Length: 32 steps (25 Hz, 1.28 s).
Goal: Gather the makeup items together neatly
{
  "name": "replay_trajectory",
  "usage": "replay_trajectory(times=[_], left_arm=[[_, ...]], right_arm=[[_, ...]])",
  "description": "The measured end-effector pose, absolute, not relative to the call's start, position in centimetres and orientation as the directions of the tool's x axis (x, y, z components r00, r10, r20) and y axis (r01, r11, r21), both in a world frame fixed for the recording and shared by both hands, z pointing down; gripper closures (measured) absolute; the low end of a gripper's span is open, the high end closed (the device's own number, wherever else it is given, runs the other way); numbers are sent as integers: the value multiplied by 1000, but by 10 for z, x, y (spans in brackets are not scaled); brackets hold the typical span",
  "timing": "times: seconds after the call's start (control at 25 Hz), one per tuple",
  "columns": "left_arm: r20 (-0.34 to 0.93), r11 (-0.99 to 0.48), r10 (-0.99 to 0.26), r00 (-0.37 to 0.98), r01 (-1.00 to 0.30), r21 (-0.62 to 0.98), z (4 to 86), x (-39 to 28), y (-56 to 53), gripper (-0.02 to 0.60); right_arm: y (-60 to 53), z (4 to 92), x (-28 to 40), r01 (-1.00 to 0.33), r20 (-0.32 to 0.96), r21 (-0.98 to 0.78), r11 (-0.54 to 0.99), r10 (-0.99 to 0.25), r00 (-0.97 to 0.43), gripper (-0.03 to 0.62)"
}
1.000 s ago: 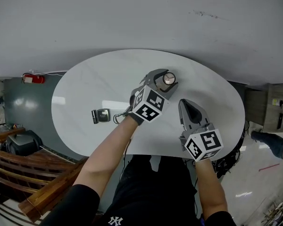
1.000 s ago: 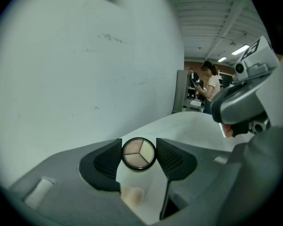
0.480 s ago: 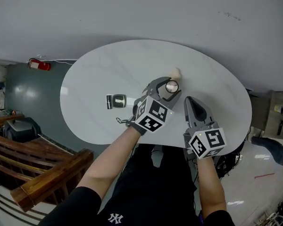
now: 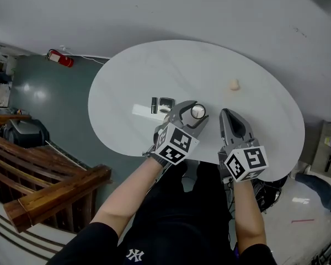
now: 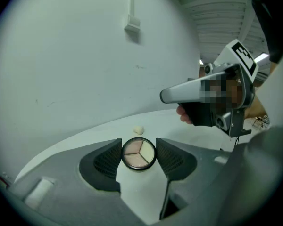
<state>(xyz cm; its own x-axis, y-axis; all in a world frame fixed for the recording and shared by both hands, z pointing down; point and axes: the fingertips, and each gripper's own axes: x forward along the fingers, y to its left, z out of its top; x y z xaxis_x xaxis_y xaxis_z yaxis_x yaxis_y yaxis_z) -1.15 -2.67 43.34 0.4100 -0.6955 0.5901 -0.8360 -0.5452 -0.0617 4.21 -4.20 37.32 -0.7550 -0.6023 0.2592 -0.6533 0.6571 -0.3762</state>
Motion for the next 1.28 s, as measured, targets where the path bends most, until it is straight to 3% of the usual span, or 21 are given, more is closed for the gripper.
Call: replay_trajectory(times=[0.4,0.88,1.28], left_arm=[[594,-530,-711,376,-842,-102,450,-78,19,347],[637,-698,-627,449,-686,-203,511,-68,-14,347],[661,-741,-587,467,-639,-207,542,-75,-16,347]], right_arm=[[8,369,-25,-607,262,-361,708,-548,-795,582],[6,416,-9,-657,342,-374,655,-561,-754,582],[1,438,-25,-646,355,-388,657,-540,-763,582]])
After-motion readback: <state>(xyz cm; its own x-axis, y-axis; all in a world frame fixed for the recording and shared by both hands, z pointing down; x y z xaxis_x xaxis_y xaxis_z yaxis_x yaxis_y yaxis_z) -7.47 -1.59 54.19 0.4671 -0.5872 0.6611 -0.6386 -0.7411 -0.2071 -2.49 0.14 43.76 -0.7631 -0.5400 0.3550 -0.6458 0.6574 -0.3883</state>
